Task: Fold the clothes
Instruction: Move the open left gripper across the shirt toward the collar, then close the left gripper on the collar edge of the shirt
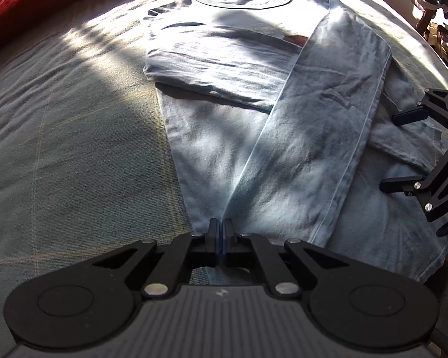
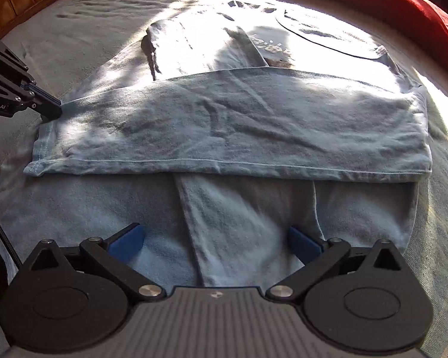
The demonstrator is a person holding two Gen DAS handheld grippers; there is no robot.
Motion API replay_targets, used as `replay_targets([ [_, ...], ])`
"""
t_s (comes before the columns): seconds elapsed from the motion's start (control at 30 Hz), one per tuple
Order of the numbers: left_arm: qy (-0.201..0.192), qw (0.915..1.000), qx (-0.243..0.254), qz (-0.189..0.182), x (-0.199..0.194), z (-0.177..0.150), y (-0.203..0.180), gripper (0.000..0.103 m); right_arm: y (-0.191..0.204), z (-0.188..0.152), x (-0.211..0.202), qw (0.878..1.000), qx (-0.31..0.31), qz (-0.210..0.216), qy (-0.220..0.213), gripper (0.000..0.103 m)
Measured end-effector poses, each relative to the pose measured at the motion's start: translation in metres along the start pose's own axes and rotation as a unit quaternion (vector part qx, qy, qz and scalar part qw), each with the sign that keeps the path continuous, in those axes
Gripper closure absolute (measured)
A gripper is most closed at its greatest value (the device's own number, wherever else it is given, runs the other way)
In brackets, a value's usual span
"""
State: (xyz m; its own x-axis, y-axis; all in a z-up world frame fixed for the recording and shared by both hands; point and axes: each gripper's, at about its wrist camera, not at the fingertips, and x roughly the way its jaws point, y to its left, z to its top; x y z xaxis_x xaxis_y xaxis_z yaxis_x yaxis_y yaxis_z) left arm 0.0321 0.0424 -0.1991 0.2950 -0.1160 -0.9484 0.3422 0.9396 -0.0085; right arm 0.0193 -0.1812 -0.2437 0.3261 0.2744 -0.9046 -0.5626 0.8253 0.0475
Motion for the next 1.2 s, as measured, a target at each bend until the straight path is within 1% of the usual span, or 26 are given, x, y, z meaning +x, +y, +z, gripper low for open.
replay_targets([
  [0.07, 0.0, 1.0, -0.003, -0.002, -0.001, 0.0, 0.001, 0.103, 0.0, 0.003, -0.001, 1.0, 0.0, 0.0, 0.008, 0.0],
  [0.17, -0.001, 0.9997, -0.021, -0.014, -0.007, 0.002, 0.006, 0.102, -0.008, 0.005, -0.012, 1.0, 0.023, -0.007, -0.008, 0.0],
  [0.23, -0.014, 0.9986, -0.044, -0.028, -0.016, 0.01, 0.012, 0.099, -0.018, 0.003, -0.022, 0.998, 0.045, -0.016, -0.027, 0.0],
  [0.3, -0.037, 0.9973, -0.051, -0.039, -0.024, 0.024, 0.015, 0.099, -0.029, 0.002, -0.03, 0.997, 0.064, -0.021, -0.043, 0.0],
  [0.37, -0.064, 0.9951, -0.044, -0.062, -0.026, 0.05, 0.017, 0.099, -0.038, 0.0, -0.033, 0.996, 0.077, -0.032, -0.041, 0.0],
  [0.43, -0.082, 0.9924, -0.026, -0.089, -0.018, 0.083, 0.015, 0.099, -0.046, 0.0, -0.033, 0.994, 0.089, -0.048, -0.034, 0.0],
  [0.5, -0.096, 0.9893, -0.007, -0.11, -0.007, 0.12, 0.009, 0.099, -0.05, -0.001, -0.036, 0.992, 0.103, -0.058, -0.041, 0.0],
  [0.57, -0.108, 0.9832, 0.017, -0.146, 0.008, 0.164, -0.002, 0.095, -0.053, -0.001, -0.038, 0.989, 0.124, -0.059, -0.051, 0.0],
  [0.6, -0.116, 0.9787, 0.029, -0.167, 0.019, 0.188, -0.013, 0.091, -0.055, -0.001, -0.04, 0.987, 0.135, -0.059, -0.056, 0.0],
  [0.63, -0.122, 0.9741, 0.04, -0.186, 0.03, 0.211, -0.023, 0.082, -0.056, 0.0, -0.04, 0.986, 0.143, -0.053, -0.064, 0.0],
  [0.7, -0.123, 0.9704, 0.052, -0.201, 0.051, 0.245, -0.042, 0.076, -0.059, 0.001, -0.041, 0.984, 0.156, -0.04, -0.079, 0.0],
  [0.77, -0.114, 0.9663, 0.063, -0.222, 0.076, 0.277, -0.068, 0.076, -0.063, 0.003, -0.04, 0.983, 0.156, -0.025, -0.095, 0.0],
  [0.8, -0.11, 0.9651, 0.07, -0.227, 0.09, 0.29, -0.082, 0.074, -0.065, 0.004, -0.04, 0.983, 0.154, -0.02, -0.1, 0.0],
  [0.83, -0.105, 0.9658, 0.079, -0.224, 0.101, 0.299, -0.093, 0.072, -0.068, 0.005, -0.041, 0.983, 0.151, -0.017, -0.108, 0.0],
  [0.9, -0.092, 0.9703, 0.097, -0.202, 0.122, 0.311, -0.112, 0.073, -0.076, 0.003, -0.042, 0.982, 0.146, -0.004, -0.122, 0.0],
  [0.93, -0.084, 0.9709, 0.1, -0.201, 0.131, 0.316, -0.117, 0.073, -0.081, 0.002, -0.043, 0.981, 0.145, -0.001, -0.126, 0.0],
  [0.97, -0.079, 0.9698, 0.101, -0.207, 0.137, 0.32, -0.121, 0.073, -0.085, 0.001, -0.043, 0.981, 0.146, 0.0, -0.128, 0.0],
  [1.03, -0.079, 0.9664, 0.107, -0.22, 0.144, 0.325, -0.127, 0.068, -0.097, -0.003, -0.042, 0.979, 0.154, 0.01, -0.133, 0.0],
  [1.13, -0.078, 0.9611, 0.108, -0.242, 0.148, 0.333, -0.129, 0.062, -0.113, -0.009, -0.038, 0.976, 0.173, 0.012, -0.132, 0.0],
  [1.2, -0.078, 0.9581, 0.117, -0.249, 0.149, 0.335, -0.132, 0.062, -0.123, -0.011, -0.037, 0.974, 0.188, 0.01, -0.129, 0.0],
])
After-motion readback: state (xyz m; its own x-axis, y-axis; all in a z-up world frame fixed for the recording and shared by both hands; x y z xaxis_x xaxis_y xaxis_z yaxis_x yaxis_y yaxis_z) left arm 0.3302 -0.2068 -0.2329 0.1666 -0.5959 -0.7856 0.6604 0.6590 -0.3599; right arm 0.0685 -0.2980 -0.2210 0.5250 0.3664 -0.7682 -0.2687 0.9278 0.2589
